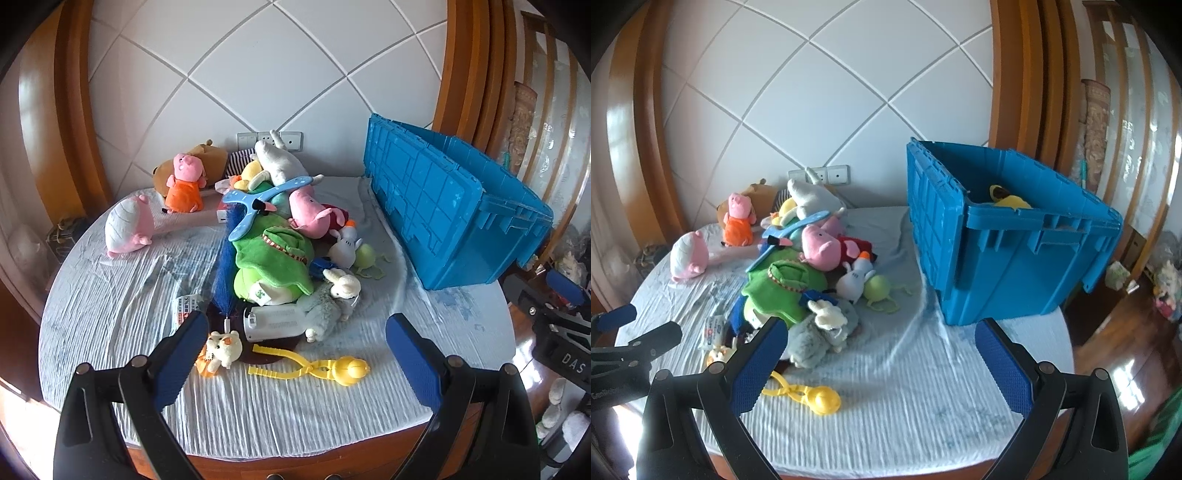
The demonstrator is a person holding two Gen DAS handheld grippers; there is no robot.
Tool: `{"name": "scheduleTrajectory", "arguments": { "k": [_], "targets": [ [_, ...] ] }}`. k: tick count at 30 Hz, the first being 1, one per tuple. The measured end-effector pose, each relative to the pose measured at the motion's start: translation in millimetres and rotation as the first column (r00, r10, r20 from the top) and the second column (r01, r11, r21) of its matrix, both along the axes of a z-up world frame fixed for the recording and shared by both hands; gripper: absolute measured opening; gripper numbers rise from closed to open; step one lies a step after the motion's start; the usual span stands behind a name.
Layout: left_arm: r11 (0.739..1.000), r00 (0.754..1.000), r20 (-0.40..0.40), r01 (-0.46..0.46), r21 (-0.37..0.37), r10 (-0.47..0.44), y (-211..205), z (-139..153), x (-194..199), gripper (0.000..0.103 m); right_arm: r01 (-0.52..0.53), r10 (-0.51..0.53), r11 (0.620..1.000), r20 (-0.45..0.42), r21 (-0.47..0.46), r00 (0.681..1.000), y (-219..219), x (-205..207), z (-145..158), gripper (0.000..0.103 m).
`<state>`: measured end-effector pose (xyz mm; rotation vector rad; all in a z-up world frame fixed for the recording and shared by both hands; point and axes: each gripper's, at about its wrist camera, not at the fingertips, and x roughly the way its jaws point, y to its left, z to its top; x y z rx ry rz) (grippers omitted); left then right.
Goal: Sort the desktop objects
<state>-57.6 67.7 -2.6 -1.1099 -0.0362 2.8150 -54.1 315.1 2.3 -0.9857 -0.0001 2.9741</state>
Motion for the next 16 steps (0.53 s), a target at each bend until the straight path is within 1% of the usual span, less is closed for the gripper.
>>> {"name": "scheduleTrajectory", "arguments": {
  "k": [3, 7, 11, 16],
  "targets": [
    [1.0, 1.0, -0.01, 0.003, -0.004, -0.003, 2.2, 1.8, 1.1, 0.098, 0.001, -0.001, 1.0, 0.0, -0.002, 1.0, 1.0, -0.2, 0.0, 0.103],
    [0.999, 1.0, 0.009, -0.015, -0.029, 0.015, 3.3, -1.2, -0.9, 0.098, -0.002, 0.002, 1.0, -0.002, -0.001, 1.0, 0.4, 0.0, 0.8, 0.103],
    [1.0, 1.0, 0.017, -0.009, -0.02, 0.009, 3.2, -2.9, -1.1, 0.098, -0.005, 0.005, 1.0, -0.002, 0.0, 1.0, -1.5, 0.0, 0.5, 0.103],
    [1.0, 1.0, 0.009, -0.004, -0.019, 0.004, 4.0, -1.2, 1.5, 0.098, -0.008, 0.008, 1.0, 0.004, -0.006, 1.0, -2.5, 0.2, -1.0, 0.103]
  ]
}}
